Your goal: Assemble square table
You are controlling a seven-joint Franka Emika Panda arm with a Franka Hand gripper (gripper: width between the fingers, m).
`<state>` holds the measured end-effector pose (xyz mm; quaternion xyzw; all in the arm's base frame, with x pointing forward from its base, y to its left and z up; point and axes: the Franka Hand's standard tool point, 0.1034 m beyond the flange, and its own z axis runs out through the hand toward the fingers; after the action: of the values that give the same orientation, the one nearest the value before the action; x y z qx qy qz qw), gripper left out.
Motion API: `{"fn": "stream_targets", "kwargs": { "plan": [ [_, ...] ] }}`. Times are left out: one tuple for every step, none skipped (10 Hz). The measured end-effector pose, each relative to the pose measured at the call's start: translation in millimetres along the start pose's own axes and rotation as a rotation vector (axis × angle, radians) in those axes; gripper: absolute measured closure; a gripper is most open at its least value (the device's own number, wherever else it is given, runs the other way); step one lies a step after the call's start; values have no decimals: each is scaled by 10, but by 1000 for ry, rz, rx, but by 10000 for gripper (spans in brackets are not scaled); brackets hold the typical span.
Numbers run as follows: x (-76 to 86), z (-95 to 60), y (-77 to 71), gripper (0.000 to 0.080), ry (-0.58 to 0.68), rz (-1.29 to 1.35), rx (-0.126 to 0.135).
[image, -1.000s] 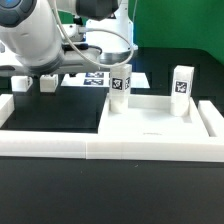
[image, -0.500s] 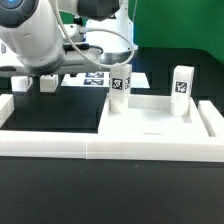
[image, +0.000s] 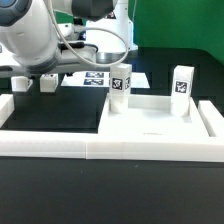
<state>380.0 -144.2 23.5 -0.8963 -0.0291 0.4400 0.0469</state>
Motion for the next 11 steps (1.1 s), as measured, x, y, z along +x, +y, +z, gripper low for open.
{"fn": "stream_targets", "kwargs": {
  "plan": [
    [15, 86, 14, 150, 6, -1, -1],
    [20, 144, 16, 150, 7, -1, -2],
    [13, 182, 9, 150, 2, -2, 0],
    [19, 167, 8, 150, 5, -3, -2],
    [20, 167, 5, 150, 5, -4, -2],
    [21, 167, 3, 287, 5, -5, -3],
    [21, 166, 1, 287, 4, -6, -3],
    [22, 166, -2, 426, 4, -7, -4],
    [23, 165, -4, 511, 4, -8, -4],
    [23, 165, -5, 511, 4, -8, -4],
    [23, 165, -6, 511, 4, -9, -5]
  ]
}}
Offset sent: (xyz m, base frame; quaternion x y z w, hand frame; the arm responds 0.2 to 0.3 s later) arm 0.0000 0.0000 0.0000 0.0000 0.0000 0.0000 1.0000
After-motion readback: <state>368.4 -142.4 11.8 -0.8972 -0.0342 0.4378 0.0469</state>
